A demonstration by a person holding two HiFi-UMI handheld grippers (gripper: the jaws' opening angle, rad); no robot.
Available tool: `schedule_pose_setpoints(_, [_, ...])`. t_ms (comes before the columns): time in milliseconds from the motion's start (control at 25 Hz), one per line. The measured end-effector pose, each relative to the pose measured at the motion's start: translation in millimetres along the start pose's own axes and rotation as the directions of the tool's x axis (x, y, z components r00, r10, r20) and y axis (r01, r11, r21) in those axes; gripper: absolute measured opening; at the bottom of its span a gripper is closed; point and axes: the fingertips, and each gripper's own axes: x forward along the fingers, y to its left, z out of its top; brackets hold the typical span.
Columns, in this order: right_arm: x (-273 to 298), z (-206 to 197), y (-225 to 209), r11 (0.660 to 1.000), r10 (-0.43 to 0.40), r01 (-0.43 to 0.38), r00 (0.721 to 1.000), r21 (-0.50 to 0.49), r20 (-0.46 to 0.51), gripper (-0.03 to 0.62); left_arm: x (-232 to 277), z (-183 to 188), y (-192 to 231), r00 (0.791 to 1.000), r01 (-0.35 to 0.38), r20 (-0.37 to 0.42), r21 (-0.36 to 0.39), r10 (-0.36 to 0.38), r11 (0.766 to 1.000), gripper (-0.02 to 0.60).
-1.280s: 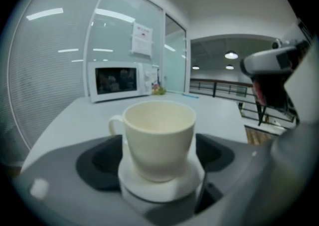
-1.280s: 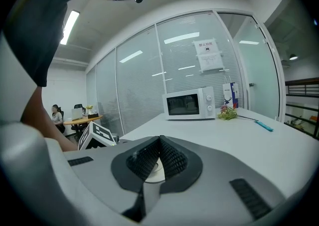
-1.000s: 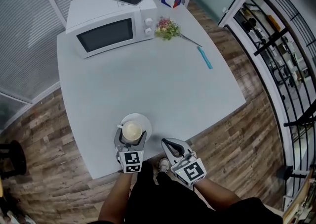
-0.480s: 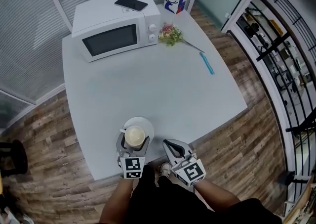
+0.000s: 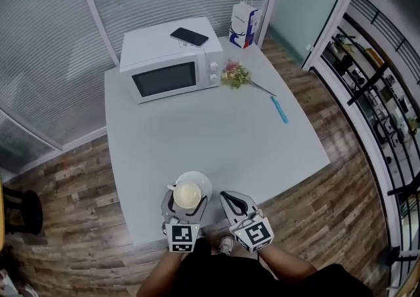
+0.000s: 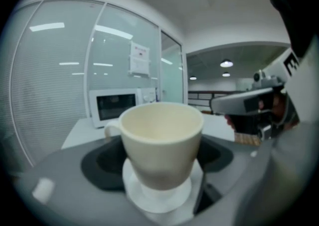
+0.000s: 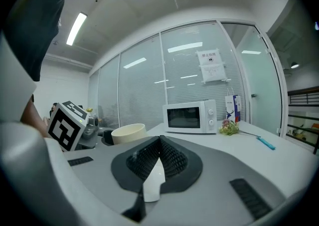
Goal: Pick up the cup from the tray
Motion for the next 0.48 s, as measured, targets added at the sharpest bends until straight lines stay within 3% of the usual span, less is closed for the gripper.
schedule_pose_setpoints(200, [-11, 31, -22, 0.998, -0.057, 0.058, 0.996, -0.014, 0.068, 0.005, -13, 24, 1, 0.999, -0.014, 0.041, 0.008, 0.014, 1.0, 0.426])
schedule_pose_setpoints(480, [-10, 60, -26, 0.996, -0.063, 0.073, 0.986, -0.056, 0.153, 0.005, -23, 48, -4, 0.996, -0.014, 0.088, 0.039, 0.011, 0.999, 0.426])
